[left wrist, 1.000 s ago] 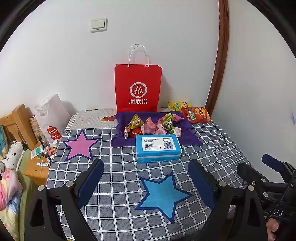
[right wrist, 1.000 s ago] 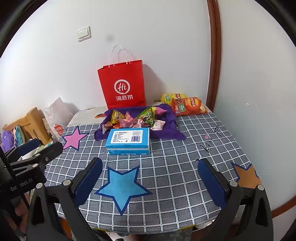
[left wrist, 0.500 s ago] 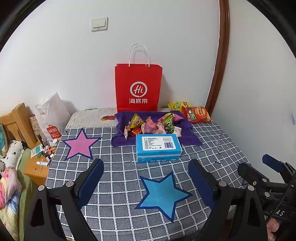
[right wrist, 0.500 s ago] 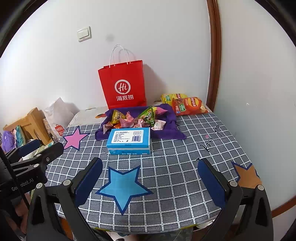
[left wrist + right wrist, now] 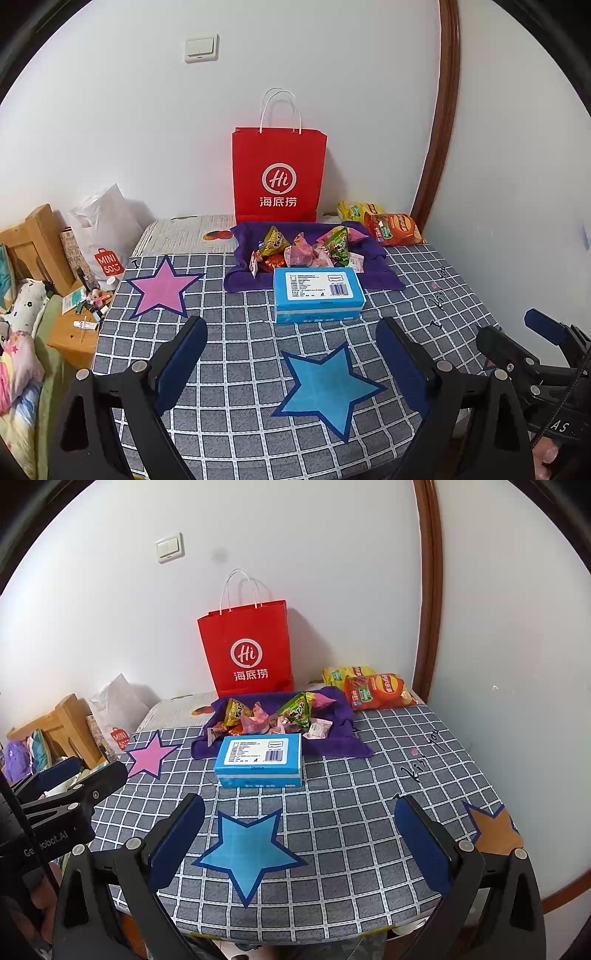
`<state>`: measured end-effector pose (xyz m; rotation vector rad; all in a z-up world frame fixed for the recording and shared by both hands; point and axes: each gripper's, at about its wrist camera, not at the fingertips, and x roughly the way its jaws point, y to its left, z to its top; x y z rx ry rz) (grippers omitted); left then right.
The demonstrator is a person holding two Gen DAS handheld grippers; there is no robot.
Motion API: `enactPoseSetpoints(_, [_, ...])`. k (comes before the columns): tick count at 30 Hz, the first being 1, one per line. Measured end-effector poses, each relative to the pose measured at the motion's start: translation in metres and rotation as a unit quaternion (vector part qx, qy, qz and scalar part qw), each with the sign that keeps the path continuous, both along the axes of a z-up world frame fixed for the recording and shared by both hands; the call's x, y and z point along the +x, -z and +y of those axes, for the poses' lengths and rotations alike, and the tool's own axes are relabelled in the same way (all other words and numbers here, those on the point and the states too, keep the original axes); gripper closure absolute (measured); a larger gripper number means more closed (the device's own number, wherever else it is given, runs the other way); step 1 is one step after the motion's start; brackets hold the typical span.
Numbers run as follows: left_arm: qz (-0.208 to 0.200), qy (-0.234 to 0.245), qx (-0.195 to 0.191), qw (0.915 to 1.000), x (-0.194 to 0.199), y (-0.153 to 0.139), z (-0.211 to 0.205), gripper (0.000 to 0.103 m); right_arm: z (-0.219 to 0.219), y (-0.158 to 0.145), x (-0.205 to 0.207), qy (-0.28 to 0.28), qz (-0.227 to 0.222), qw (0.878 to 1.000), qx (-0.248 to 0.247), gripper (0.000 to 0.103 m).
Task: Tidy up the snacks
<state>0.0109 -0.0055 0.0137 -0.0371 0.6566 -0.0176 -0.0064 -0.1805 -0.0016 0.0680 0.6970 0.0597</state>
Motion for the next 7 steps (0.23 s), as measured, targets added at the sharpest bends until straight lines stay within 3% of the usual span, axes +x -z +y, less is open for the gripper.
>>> enactPoseSetpoints(7, [-0.003,-0.002,0.003,1.0,-0.0008,0.0004,-0.0007,0.01,0.0019,-0.0006,-0.0014,-0.003,-0.002,1.0,0.001,0.002])
